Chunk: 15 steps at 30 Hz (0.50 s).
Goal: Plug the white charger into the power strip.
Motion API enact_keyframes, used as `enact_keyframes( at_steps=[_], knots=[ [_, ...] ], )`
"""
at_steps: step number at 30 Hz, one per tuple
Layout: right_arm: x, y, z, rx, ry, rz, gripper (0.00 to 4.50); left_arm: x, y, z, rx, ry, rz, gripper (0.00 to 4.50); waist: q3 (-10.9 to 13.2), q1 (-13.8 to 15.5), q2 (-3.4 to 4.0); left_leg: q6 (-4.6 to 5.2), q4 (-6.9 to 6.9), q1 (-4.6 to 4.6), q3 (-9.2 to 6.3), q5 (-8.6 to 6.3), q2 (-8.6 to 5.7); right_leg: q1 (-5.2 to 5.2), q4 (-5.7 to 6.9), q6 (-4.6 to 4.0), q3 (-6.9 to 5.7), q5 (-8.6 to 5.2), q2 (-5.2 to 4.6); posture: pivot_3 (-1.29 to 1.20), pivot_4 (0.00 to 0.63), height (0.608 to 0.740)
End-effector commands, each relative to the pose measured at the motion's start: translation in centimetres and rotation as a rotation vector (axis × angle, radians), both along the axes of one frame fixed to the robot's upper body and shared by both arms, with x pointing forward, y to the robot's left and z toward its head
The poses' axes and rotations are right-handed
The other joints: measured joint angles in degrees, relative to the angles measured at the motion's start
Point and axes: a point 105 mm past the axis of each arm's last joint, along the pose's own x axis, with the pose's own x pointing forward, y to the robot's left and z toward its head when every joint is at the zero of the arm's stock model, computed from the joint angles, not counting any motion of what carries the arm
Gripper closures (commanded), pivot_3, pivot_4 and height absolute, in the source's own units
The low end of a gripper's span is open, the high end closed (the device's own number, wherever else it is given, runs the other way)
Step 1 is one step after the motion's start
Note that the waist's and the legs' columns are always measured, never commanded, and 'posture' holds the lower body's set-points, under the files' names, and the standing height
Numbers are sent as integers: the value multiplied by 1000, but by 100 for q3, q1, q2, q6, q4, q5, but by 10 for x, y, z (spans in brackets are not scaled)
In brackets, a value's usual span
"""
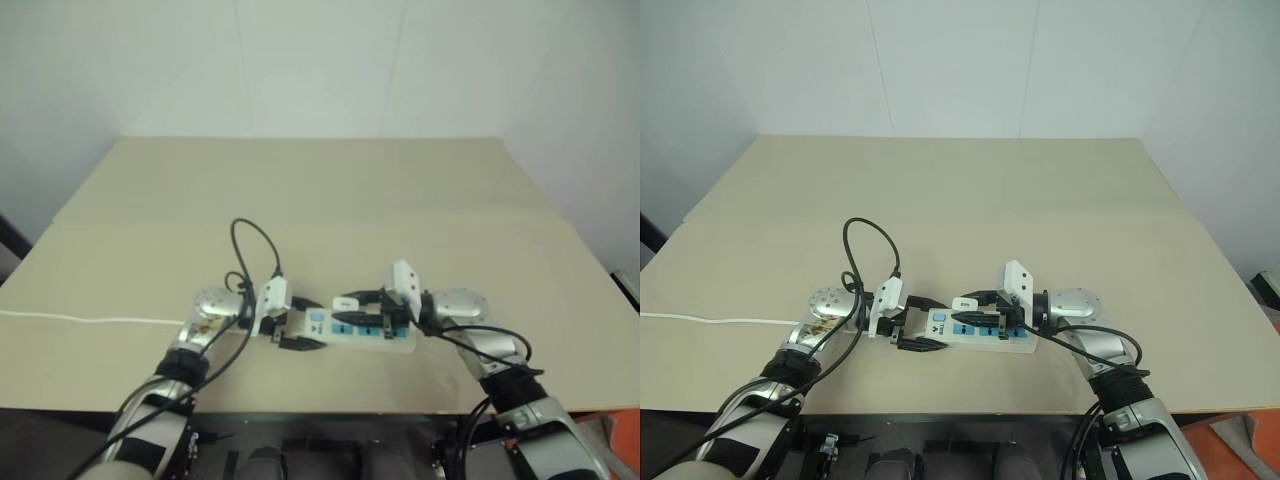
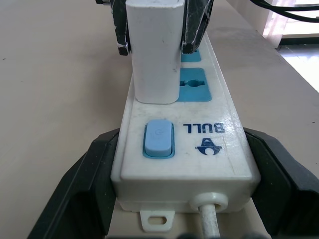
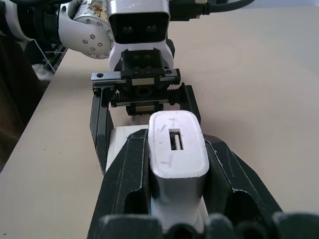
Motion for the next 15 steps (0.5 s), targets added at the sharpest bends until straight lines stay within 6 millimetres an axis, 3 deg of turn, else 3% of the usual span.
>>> enact_keyframes(
  at_steps=[1,15],
  knots=[
    [-5,-34,-61,-210,206,-102,3319,2,13,-2,44,-19,25,1228,0,0,0,0,0,0,0,0,0,0,0,0,0,0,0,0,150,740],
    [-9,-25,-64,-212,207,-96,3319,0,12,-4,36,-17,24,1228,-6,-12,1,0,-1,1,0,0,0,0,-1,0,0,0,0,0,150,740]
  ],
)
